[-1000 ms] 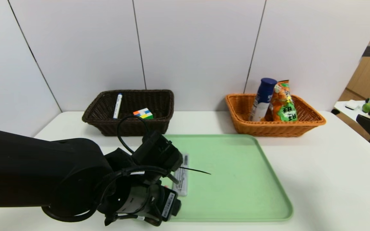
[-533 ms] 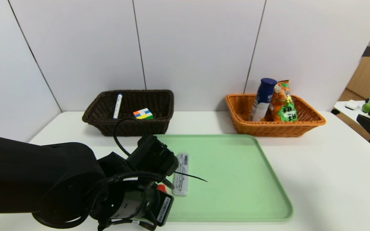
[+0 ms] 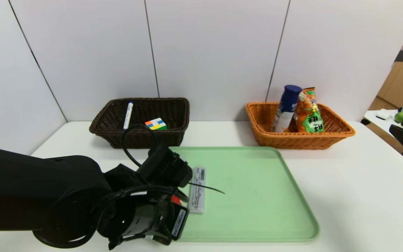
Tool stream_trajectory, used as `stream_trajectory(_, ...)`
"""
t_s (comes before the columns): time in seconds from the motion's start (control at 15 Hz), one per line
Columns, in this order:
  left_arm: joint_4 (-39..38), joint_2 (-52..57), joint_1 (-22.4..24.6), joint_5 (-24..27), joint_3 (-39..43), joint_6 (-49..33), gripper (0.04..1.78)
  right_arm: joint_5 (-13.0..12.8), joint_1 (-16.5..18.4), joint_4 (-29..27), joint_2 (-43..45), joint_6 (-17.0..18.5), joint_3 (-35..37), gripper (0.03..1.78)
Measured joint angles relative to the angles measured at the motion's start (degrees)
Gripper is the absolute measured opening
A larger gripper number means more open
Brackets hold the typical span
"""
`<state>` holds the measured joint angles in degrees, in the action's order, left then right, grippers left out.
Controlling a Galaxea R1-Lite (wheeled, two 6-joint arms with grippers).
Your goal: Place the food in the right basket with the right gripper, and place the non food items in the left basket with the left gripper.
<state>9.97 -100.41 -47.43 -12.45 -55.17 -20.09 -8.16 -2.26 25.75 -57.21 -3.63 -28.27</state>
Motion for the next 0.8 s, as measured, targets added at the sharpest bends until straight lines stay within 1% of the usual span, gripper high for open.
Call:
stream_trajectory(0.2,-8.7,1.1,4.5,-3.4,-0.1,4.9,0.71,0.0,0.0,0.0,0.0,-0.1,0.1,1.69)
stream_trajectory(0.33,-16.1,2.2,8.4,-3.8,-0.1,8.6,0.7,0.1,0.0,0.0,-0.1,-0.1,0.3,1.69)
stream_trajectory(0.53,-24.7,3.5,15.0,-3.9,-0.1,17.4,0.7,0.1,0.0,-0.2,-0.2,-0.2,0.4,1.69)
stream_trajectory(0.67,-31.0,3.0,19.9,-3.0,-0.4,23.5,0.68,0.1,0.0,-0.3,-0.2,-0.2,0.7,1.69)
stream_trajectory(0.8,-37.5,0.6,23.6,-1.3,-2.5,25.8,0.68,0.1,0.0,-0.2,-0.2,-0.2,1.1,1.69)
